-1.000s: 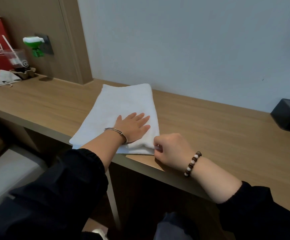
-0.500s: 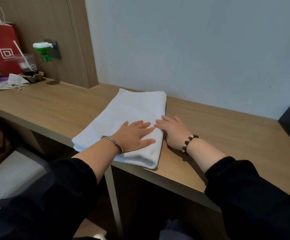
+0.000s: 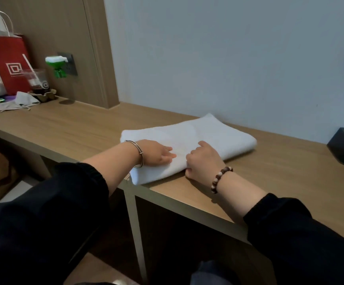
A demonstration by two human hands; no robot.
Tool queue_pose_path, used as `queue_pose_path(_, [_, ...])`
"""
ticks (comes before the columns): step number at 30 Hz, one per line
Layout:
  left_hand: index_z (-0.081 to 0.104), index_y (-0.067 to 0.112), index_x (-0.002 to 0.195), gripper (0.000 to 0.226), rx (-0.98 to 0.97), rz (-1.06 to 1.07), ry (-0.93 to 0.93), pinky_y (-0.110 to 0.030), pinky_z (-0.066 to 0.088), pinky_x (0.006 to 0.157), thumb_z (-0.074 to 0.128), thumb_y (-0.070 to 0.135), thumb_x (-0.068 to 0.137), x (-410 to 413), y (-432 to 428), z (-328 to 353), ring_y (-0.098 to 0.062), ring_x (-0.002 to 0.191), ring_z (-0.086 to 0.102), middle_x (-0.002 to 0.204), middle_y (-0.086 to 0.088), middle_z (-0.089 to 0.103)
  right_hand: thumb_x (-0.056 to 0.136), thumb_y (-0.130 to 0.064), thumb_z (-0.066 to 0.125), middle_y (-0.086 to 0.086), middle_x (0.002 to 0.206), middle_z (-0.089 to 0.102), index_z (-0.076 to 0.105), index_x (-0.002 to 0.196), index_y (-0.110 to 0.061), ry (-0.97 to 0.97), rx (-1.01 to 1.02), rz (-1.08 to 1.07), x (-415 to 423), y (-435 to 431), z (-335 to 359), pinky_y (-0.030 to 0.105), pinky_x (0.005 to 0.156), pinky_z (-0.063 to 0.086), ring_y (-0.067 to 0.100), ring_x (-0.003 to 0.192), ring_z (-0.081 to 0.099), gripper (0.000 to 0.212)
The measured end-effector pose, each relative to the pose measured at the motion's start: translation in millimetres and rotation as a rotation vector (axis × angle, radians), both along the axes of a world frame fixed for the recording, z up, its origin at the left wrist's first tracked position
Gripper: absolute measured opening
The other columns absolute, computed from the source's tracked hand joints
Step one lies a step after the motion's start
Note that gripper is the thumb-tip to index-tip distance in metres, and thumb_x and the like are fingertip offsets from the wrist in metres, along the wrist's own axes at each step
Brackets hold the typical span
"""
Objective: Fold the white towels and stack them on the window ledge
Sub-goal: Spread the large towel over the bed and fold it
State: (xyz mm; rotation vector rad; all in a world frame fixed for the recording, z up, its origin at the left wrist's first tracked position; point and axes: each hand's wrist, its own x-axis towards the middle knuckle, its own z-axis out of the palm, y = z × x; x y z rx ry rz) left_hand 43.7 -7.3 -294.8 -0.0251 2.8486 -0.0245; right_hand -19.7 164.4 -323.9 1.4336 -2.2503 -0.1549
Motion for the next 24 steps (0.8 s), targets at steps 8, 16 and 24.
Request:
queue_pose_path(8, [0.023,0.024,0.149,0.054,-0.114,-0.033,0.375,-0.033,0.022,0.111,0.036,0.030,0.097,32,20,-37,-0.013,0.141,0.024,0.156,0.006,0.025,0.091,-0.035,0.051,0.000,0.117,0.051,0.051,0.118,-0.019,-0.276,-0.124,-0.079,5,11,-11,0.029,0.078,0.044,0.018,0.109,0.047,0.032])
queue_pose_path(16, [0.020,0.029,0.149,0.053,-0.252,-0.088,0.358,-0.031,0.041,0.096,0.036,0.022,0.099,31,6,-33,-0.014,0.135,0.036,0.152,0.009,0.030,0.094,-0.005,0.037,0.004,0.123,0.050,0.042,0.126,-0.015,-0.213,0.053,-0.217,-9,36,-12,0.033,0.071,0.041,0.024,0.113,0.050,0.033])
queue_pose_path(24, [0.044,0.032,0.136,0.042,-0.216,0.152,0.410,-0.034,0.047,0.089,0.043,0.029,0.094,33,-11,-35,-0.019,0.122,0.051,0.136,0.011,0.050,0.094,-0.006,0.036,0.001,0.124,0.052,0.046,0.125,-0.017,-0.252,-0.032,-0.434,-39,85,-11,0.033,0.088,0.045,0.021,0.114,0.051,0.034])
